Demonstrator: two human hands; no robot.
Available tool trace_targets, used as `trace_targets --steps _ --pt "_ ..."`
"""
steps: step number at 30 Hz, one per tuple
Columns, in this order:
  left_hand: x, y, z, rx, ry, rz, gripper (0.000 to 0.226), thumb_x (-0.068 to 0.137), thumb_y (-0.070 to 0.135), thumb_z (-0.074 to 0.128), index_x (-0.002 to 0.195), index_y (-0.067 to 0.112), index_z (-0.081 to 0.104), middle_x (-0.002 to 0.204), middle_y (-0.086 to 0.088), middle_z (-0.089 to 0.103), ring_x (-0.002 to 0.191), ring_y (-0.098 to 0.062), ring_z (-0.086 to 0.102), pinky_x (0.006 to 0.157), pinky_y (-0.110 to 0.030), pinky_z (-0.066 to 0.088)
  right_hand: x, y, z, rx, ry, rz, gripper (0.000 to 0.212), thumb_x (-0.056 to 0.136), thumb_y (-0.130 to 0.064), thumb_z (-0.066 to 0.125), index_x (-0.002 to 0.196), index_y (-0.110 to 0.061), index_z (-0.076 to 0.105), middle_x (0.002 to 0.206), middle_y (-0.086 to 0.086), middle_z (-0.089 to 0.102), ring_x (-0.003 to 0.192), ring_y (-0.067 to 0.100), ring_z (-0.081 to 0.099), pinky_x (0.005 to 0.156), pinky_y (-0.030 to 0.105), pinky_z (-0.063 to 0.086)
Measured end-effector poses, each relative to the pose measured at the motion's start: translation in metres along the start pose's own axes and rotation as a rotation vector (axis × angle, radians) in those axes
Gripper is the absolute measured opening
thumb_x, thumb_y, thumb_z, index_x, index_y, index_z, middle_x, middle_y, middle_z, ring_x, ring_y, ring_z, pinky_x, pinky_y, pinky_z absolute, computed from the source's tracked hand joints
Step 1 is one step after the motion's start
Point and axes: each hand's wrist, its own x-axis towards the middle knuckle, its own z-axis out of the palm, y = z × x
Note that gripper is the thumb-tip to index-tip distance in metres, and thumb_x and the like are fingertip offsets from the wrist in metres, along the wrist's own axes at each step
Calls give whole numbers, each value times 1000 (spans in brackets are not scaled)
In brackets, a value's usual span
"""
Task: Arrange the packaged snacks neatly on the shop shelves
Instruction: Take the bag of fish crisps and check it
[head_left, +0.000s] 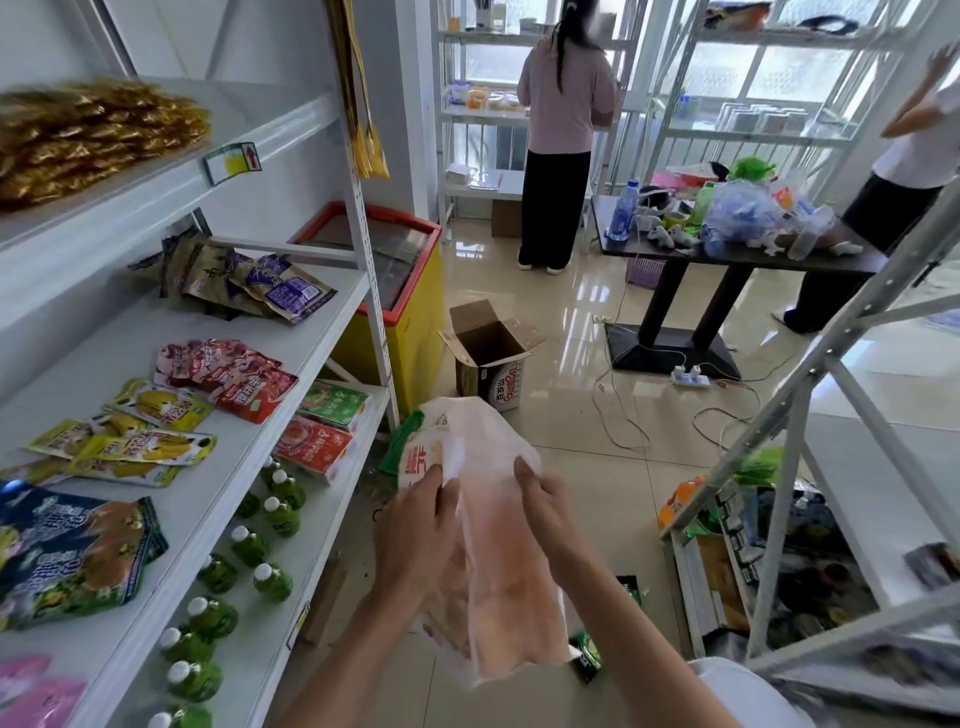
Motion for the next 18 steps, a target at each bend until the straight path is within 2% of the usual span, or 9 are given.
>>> trace_targets --steps 2,3,6,8,11,14,16,18 --pt "-18 1 1 -121 87 11 28 108 38 47 93 21 62 74 13 59 69 -4 60 55 -21 40 -6 -7 8 75 -21 50 52 112 -40 43 65 -20 53 57 -13 51 58 9 53 59 24 42" --pt "-26 2 2 -199 130 0 29 108 40 46 91 22 61 73 16 57 74 -1 61 57 -20 41 -8 -9 13 89 -20 51 52 113 -40 41 66 -20 55 56 -13 52 58 7 54 59 23 43" --pt "-36 -7 5 -371 199 -45 34 109 46 42 97 22 64 85 21 62 90 6 64 65 -19 50 -14 -15 27 83 -4 -9 58 112 -39 42 56 -25 47 46 -15 44 47 5 44 50 18 38" --pt "-36 -17 4 -370 196 -15 32 109 44 42 93 25 61 85 19 63 86 1 65 64 -16 48 -16 -13 34 79 15 -59 67 112 -39 42 47 -28 50 43 -15 42 42 2 40 46 17 34" --pt "-33 -31 -3 -340 167 66 26 107 42 47 88 28 56 83 20 60 81 -1 62 62 -14 44 -11 0 38 93 61 -120 66 111 -46 42 47 -31 50 49 -13 41 47 7 38 49 25 32" --pt "-31 -51 -8 -431 179 -96 22 98 54 54 103 34 60 106 21 64 96 0 63 72 -27 52 -8 6 36 146 69 -132 61 108 -56 41 59 -21 48 57 1 43 52 15 41 52 32 33" --pt "-25 -82 -3 -525 148 -274 41 88 69 59 115 37 57 116 23 60 107 -1 60 81 -29 50 -6 4 23 184 79 -148 59 111 -47 41 68 -11 60 58 3 54 50 16 51 49 29 41" --pt "-12 -113 3 -640 22 -420 61 81 76 66 127 37 53 129 17 58 120 -7 57 97 -36 49 5 8 4 235 84 -110 56 112 -40 42 83 -2 71 69 5 70 61 17 67 57 27 55"
